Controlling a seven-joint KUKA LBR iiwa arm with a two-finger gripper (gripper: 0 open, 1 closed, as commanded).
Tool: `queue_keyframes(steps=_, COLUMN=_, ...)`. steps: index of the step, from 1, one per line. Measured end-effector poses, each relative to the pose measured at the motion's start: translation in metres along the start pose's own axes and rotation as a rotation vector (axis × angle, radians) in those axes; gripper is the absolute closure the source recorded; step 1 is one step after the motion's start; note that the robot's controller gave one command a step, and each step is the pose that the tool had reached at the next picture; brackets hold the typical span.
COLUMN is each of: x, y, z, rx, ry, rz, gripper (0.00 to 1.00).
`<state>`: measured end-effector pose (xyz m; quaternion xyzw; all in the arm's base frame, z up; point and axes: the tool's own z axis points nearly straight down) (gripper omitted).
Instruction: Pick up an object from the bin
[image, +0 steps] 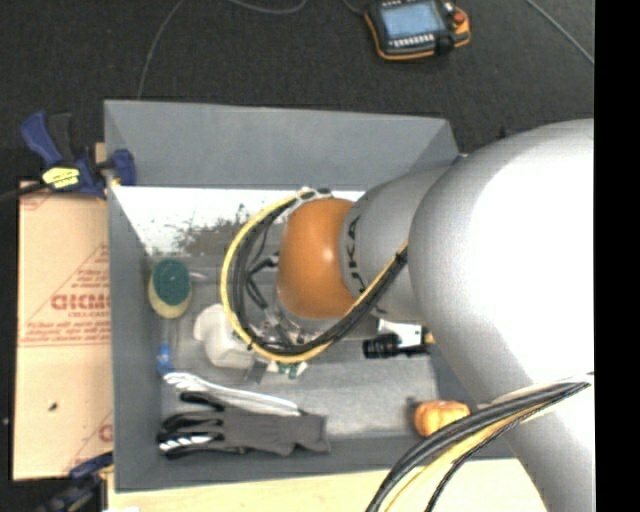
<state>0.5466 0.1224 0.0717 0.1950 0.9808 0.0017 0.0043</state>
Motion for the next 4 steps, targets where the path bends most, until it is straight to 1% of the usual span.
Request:
queue_keyframes(steps=1, x=0.0, y=0.0, z=0.0, rx=0.001, ry=0.001, rz=0.0, gripper=1.0)
queue_keyframes(steps=2, x=0.001, y=-0.001, z=-0.009, rx=0.002, ry=0.003, rz=-0.001, gripper=1.0)
queue_keyframes(steps=3, x=0.001, y=-0.001, z=-0.022, rx=0.001, ry=0.002, rz=-0.002, gripper=1.0)
queue_keyframes(steps=4, x=0.002, y=-0.002, z=-0.046, rx=0.005, ry=0.007, rz=-0.003, gripper=1.0)
